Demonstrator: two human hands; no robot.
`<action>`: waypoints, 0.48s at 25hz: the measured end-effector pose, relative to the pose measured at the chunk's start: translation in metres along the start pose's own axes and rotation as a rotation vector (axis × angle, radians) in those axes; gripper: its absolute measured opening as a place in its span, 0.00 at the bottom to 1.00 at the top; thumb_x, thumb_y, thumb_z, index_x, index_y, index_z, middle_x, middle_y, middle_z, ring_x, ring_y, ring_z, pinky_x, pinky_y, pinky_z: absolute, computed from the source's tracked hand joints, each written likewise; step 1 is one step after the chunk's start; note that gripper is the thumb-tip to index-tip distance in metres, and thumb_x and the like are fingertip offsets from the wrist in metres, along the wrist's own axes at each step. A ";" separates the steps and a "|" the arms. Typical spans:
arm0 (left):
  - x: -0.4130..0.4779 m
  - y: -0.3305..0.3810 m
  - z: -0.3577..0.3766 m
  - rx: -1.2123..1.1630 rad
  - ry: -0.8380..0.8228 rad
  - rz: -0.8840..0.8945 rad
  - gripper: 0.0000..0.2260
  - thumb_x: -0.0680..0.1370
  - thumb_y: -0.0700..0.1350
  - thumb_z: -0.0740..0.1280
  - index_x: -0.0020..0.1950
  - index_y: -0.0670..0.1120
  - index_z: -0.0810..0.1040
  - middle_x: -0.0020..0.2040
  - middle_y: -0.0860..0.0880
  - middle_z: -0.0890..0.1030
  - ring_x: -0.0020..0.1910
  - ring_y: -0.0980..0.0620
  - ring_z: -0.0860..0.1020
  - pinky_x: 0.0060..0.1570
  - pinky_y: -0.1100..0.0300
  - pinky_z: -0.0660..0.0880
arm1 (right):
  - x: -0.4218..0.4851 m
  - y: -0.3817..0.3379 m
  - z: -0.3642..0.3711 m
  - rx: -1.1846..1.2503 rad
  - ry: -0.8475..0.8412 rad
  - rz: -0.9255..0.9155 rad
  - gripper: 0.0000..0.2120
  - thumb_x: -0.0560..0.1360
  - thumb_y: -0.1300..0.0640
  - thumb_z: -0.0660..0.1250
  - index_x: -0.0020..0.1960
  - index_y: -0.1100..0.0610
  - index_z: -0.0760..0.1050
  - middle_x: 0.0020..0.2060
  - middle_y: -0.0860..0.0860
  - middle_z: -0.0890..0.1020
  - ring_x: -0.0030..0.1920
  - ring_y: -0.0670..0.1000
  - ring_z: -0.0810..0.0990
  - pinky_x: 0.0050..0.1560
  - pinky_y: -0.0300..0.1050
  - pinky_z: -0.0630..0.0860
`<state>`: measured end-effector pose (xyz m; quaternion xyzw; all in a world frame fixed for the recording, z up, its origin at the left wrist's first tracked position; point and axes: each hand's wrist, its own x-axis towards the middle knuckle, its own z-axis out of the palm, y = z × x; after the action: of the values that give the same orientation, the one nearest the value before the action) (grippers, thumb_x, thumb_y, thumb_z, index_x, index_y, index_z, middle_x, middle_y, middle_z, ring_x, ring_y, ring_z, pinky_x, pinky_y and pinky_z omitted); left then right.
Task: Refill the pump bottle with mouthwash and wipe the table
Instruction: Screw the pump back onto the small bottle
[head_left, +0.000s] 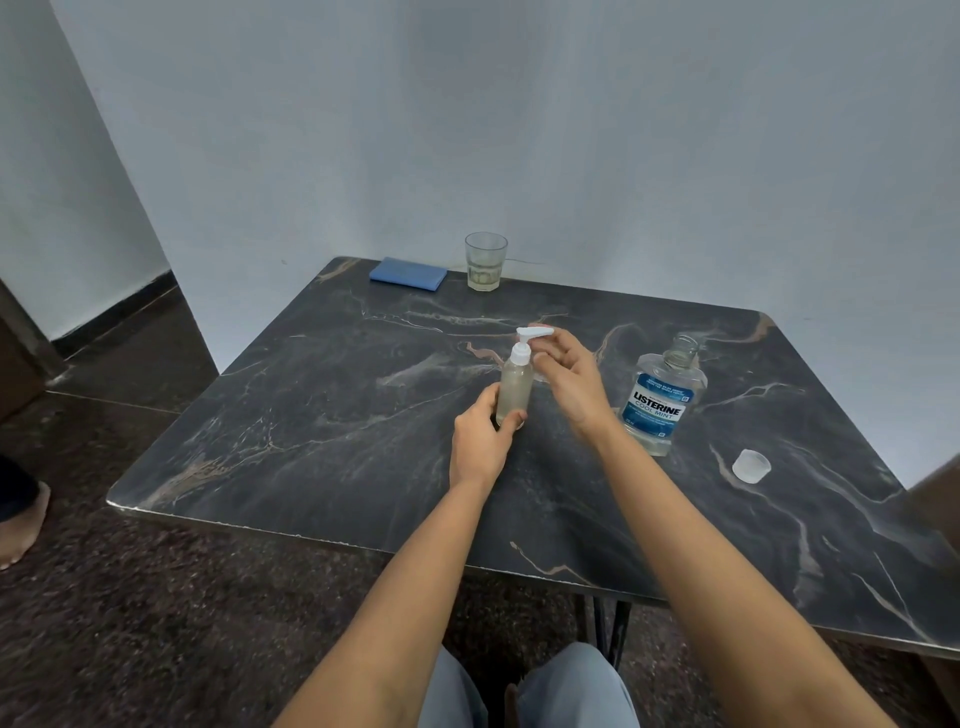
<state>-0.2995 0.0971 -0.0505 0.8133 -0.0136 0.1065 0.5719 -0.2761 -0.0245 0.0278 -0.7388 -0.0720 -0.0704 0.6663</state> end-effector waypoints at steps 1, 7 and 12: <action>0.000 0.000 0.000 -0.001 0.001 0.001 0.17 0.77 0.47 0.69 0.66 0.52 0.74 0.54 0.57 0.80 0.50 0.60 0.77 0.51 0.64 0.72 | 0.000 0.001 -0.001 -0.009 0.002 -0.008 0.14 0.76 0.66 0.64 0.60 0.56 0.76 0.54 0.50 0.83 0.56 0.45 0.80 0.59 0.42 0.75; -0.001 -0.001 0.000 0.001 0.001 0.005 0.17 0.77 0.48 0.69 0.65 0.52 0.74 0.54 0.54 0.81 0.51 0.58 0.78 0.52 0.62 0.74 | 0.001 -0.001 -0.005 0.000 -0.066 -0.012 0.16 0.75 0.67 0.65 0.61 0.56 0.76 0.55 0.50 0.81 0.57 0.47 0.78 0.61 0.45 0.74; 0.000 0.003 -0.001 0.020 -0.007 -0.011 0.18 0.77 0.48 0.69 0.66 0.51 0.73 0.52 0.58 0.78 0.49 0.60 0.75 0.46 0.68 0.69 | 0.007 -0.001 -0.008 -0.078 -0.159 -0.047 0.14 0.77 0.66 0.64 0.60 0.57 0.77 0.56 0.51 0.82 0.60 0.49 0.78 0.66 0.51 0.72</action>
<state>-0.3004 0.0970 -0.0476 0.8194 -0.0098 0.1008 0.5642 -0.2695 -0.0327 0.0311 -0.7657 -0.1390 -0.0299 0.6273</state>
